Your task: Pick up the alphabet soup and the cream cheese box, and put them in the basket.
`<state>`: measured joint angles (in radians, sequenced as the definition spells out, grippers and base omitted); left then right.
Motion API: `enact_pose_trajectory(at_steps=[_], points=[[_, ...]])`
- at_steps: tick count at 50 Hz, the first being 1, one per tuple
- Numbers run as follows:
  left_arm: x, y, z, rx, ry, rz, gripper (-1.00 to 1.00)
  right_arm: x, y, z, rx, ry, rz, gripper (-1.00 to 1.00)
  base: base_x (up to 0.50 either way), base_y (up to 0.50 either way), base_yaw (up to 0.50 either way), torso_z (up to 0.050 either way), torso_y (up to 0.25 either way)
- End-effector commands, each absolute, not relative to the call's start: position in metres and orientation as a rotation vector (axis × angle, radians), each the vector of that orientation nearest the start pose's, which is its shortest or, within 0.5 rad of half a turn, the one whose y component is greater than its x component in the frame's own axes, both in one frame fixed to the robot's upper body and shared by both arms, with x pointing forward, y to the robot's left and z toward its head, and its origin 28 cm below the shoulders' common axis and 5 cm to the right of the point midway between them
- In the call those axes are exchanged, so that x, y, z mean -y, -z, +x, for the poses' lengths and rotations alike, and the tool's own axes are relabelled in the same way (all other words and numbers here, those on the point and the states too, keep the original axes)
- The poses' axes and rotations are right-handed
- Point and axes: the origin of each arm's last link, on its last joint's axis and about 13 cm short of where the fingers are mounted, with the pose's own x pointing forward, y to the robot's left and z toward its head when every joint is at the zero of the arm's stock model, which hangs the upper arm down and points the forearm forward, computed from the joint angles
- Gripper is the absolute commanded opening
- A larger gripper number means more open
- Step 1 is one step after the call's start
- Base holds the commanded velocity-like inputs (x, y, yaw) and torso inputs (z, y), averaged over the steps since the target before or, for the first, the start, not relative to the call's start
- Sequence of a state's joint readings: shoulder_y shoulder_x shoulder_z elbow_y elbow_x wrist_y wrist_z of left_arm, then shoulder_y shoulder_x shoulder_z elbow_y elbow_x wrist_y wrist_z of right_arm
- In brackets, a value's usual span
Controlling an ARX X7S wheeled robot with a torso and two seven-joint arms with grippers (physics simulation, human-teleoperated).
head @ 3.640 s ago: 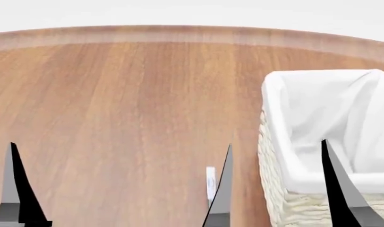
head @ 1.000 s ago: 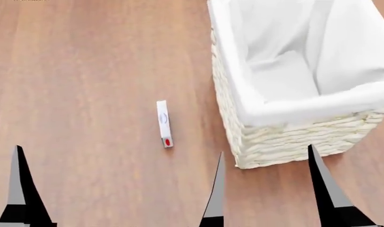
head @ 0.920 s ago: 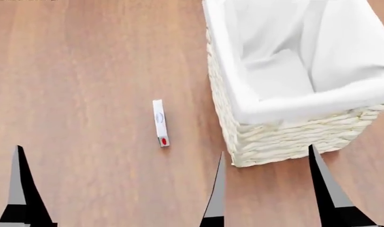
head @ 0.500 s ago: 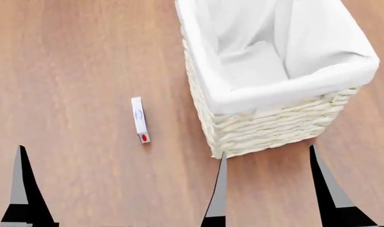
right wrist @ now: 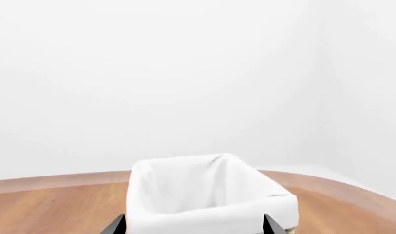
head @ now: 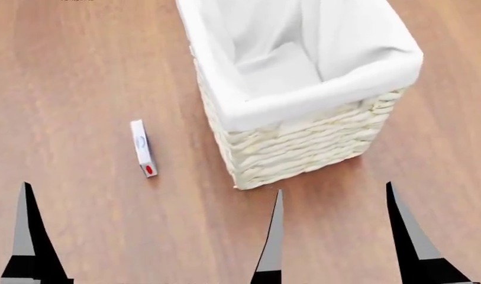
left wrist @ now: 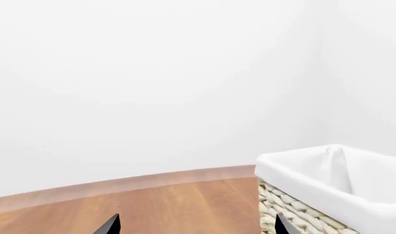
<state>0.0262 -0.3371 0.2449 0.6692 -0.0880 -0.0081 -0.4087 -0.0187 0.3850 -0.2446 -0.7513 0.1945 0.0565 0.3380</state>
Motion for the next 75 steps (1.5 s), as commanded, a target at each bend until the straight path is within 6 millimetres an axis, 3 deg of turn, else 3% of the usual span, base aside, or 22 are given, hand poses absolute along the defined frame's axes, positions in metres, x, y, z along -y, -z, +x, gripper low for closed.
enact_pose_trajectory(at_steps=[1, 26, 54, 66, 75], points=[[-0.203, -0.138, 0.179, 0.582, -0.025, 0.036, 1.0, 0.095, -0.15, 0.172, 0.578, -0.106, 0.003, 1.0, 0.0, 0.0, -0.25, 0.0, 0.0], [-0.203, -0.137, 0.178, 0.581, -0.022, 0.03, 1.0, 0.095, -0.152, 0.168, 0.554, -0.084, -0.014, 1.0, 0.0, 0.0, -0.11, 0.0, 0.0], [-0.2, -0.132, 0.18, 0.573, 0.004, 0.01, 1.0, 0.104, -0.137, 0.134, 0.377, -0.044, -0.01, 1.0, 0.0, 0.0, 0.0, 0.0, 0.0], [-0.201, -0.132, 0.179, 0.576, -0.002, 0.006, 1.0, 0.108, -0.132, 0.137, 0.115, 0.071, 0.027, 1.0, 0.0, 0.0, 0.0, 0.0, 0.0], [-0.2, -0.13, 0.179, 0.571, 0.006, -0.002, 1.0, 0.105, -0.126, 0.134, 0.014, 0.085, -0.022, 1.0, 0.0, 0.0, 0.0, 0.0, 0.0]])
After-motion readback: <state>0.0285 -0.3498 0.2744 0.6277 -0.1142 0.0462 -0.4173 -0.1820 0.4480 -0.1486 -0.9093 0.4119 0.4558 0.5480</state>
